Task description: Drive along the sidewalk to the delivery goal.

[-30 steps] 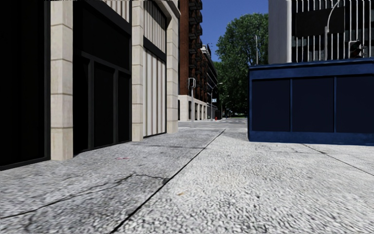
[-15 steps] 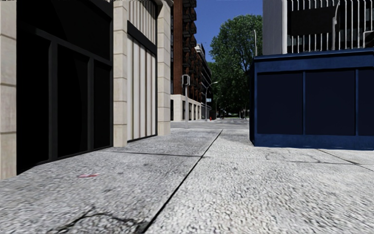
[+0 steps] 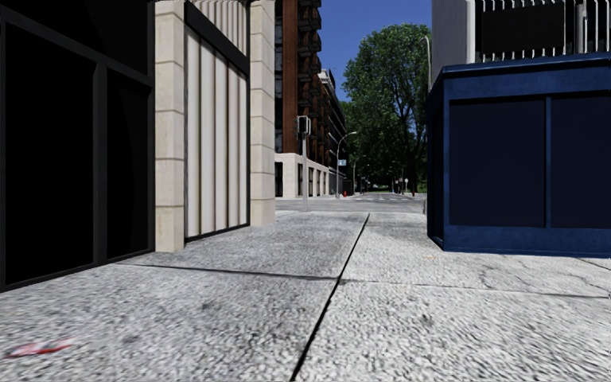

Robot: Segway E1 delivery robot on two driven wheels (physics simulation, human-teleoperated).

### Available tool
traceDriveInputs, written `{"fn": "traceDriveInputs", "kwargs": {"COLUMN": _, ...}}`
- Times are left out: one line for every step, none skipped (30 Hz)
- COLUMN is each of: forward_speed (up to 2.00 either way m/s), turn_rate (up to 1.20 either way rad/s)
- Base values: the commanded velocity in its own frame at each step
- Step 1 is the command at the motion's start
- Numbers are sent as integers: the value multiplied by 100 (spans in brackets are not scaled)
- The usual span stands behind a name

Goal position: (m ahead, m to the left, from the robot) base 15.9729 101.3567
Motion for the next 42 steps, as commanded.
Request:
{"fn": "traceDriveInputs", "kwargs": {"forward_speed": 200, "turn_rate": 0}}
{"fn": "traceDriveInputs", "kwargs": {"forward_speed": 200, "turn_rate": 0}}
{"fn": "traceDriveInputs", "kwargs": {"forward_speed": 200, "turn_rate": 0}}
{"fn": "traceDriveInputs", "kwargs": {"forward_speed": 200, "turn_rate": 0}}
{"fn": "traceDriveInputs", "kwargs": {"forward_speed": 200, "turn_rate": 0}}
{"fn": "traceDriveInputs", "kwargs": {"forward_speed": 200, "turn_rate": 0}}
{"fn": "traceDriveInputs", "kwargs": {"forward_speed": 200, "turn_rate": 0}}
{"fn": "traceDriveInputs", "kwargs": {"forward_speed": 200, "turn_rate": 0}}
{"fn": "traceDriveInputs", "kwargs": {"forward_speed": 200, "turn_rate": 0}}
{"fn": "traceDriveInputs", "kwargs": {"forward_speed": 200, "turn_rate": 0}}
{"fn": "traceDriveInputs", "kwargs": {"forward_speed": 200, "turn_rate": 0}}
{"fn": "traceDriveInputs", "kwargs": {"forward_speed": 200, "turn_rate": 0}}
{"fn": "traceDriveInputs", "kwargs": {"forward_speed": 200, "turn_rate": 0}}
{"fn": "traceDriveInputs", "kwargs": {"forward_speed": 200, "turn_rate": 0}}
{"fn": "traceDriveInputs", "kwargs": {"forward_speed": 200, "turn_rate": 0}}
{"fn": "traceDriveInputs", "kwargs": {"forward_speed": 200, "turn_rate": 0}}
{"fn": "traceDriveInputs", "kwargs": {"forward_speed": 200, "turn_rate": 0}}
{"fn": "traceDriveInputs", "kwargs": {"forward_speed": 200, "turn_rate": 0}}
{"fn": "traceDriveInputs", "kwargs": {"forward_speed": 200, "turn_rate": 0}}
{"fn": "traceDriveInputs", "kwargs": {"forward_speed": 200, "turn_rate": 0}}
{"fn": "traceDriveInputs", "kwargs": {"forward_speed": 200, "turn_rate": 0}}
{"fn": "traceDriveInputs", "kwargs": {"forward_speed": 200, "turn_rate": 0}}
{"fn": "traceDriveInputs", "kwargs": {"forward_speed": 200, "turn_rate": 0}}
{"fn": "traceDriveInputs", "kwargs": {"forward_speed": 200, "turn_rate": 0}}
{"fn": "traceDriveInputs", "kwargs": {"forward_speed": 200, "turn_rate": 0}}
{"fn": "traceDriveInputs", "kwargs": {"forward_speed": 200, "turn_rate": 0}}
{"fn": "traceDriveInputs", "kwargs": {"forward_speed": 200, "turn_rate": 0}}
{"fn": "traceDriveInputs", "kwargs": {"forward_speed": 200, "turn_rate": 0}}
{"fn": "traceDriveInputs", "kwargs": {"forward_speed": 200, "turn_rate": 0}}
{"fn": "traceDriveInputs", "kwargs": {"forward_speed": 200, "turn_rate": 0}}
{"fn": "traceDriveInputs", "kwargs": {"forward_speed": 200, "turn_rate": 0}}
{"fn": "traceDriveInputs", "kwargs": {"forward_speed": 200, "turn_rate": 0}}
{"fn": "traceDriveInputs", "kwargs": {"forward_speed": 200, "turn_rate": -8}}
{"fn": "traceDriveInputs", "kwargs": {"forward_speed": 200, "turn_rate": -32}}
{"fn": "traceDriveInputs", "kwargs": {"forward_speed": 200, "turn_rate": -53}}
{"fn": "traceDriveInputs", "kwargs": {"forward_speed": 200, "turn_rate": -59}}
{"fn": "traceDriveInputs", "kwargs": {"forward_speed": 200, "turn_rate": -59}}
{"fn": "traceDriveInputs", "kwargs": {"forward_speed": 200, "turn_rate": -60}}
{"fn": "traceDriveInputs", "kwargs": {"forward_speed": 200, "turn_rate": -60}}
{"fn": "traceDriveInputs", "kwargs": {"forward_speed": 200, "turn_rate": -53}}
{"fn": "traceDriveInputs", "kwargs": {"forward_speed": 200, "turn_rate": -49}}
{"fn": "traceDriveInputs", "kwargs": {"forward_speed": 200, "turn_rate": -49}}
